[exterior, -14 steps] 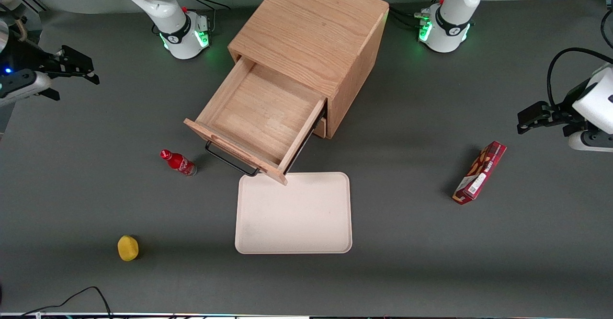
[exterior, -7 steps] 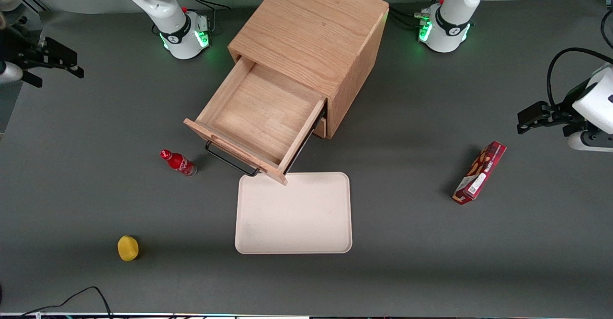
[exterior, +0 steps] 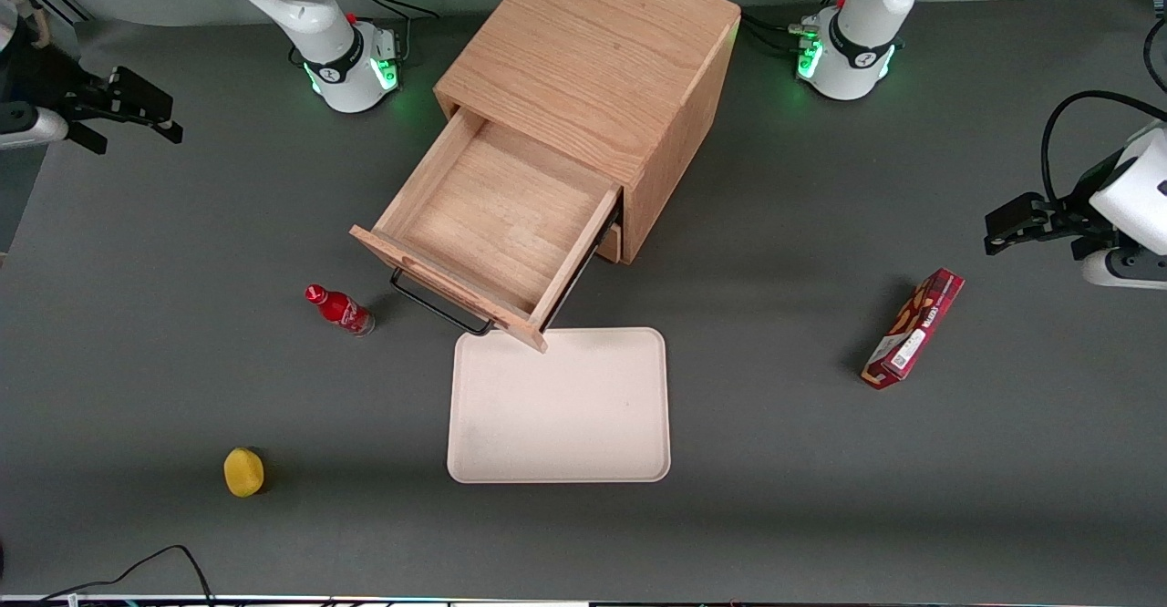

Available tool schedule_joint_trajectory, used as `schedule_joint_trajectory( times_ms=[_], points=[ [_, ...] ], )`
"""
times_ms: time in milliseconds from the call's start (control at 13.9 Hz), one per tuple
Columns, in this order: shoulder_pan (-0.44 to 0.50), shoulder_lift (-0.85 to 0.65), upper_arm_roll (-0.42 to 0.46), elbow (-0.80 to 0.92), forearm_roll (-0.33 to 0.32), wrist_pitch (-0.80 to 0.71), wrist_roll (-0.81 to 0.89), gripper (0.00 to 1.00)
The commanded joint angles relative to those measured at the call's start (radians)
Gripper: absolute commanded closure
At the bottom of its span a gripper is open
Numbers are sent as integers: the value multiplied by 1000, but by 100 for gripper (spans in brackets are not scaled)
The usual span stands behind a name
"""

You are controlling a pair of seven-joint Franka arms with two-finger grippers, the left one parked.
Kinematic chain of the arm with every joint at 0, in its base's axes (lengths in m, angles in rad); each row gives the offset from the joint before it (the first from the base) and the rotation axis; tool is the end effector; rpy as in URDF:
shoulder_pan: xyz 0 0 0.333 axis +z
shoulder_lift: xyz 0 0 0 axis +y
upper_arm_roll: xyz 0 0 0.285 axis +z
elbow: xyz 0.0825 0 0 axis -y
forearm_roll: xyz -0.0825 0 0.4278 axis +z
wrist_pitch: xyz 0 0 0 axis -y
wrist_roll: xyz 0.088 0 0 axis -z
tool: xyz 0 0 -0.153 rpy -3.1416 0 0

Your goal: Open upper drawer

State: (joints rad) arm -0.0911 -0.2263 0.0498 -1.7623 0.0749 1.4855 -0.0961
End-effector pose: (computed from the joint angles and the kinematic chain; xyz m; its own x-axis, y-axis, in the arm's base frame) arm 0.5215 -0.0076 0.5695 0.9973 0.0592 -0.0442 0.0561 -0.9961 -0.0682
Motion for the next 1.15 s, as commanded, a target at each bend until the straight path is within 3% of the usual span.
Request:
schedule_joint_trajectory(
  times_ms=[0, 1076],
  points=[
    [40, 89, -51, 59, 14, -2, -13, 0],
    [22, 134, -33, 29, 13, 160, -8, 0]
  ],
)
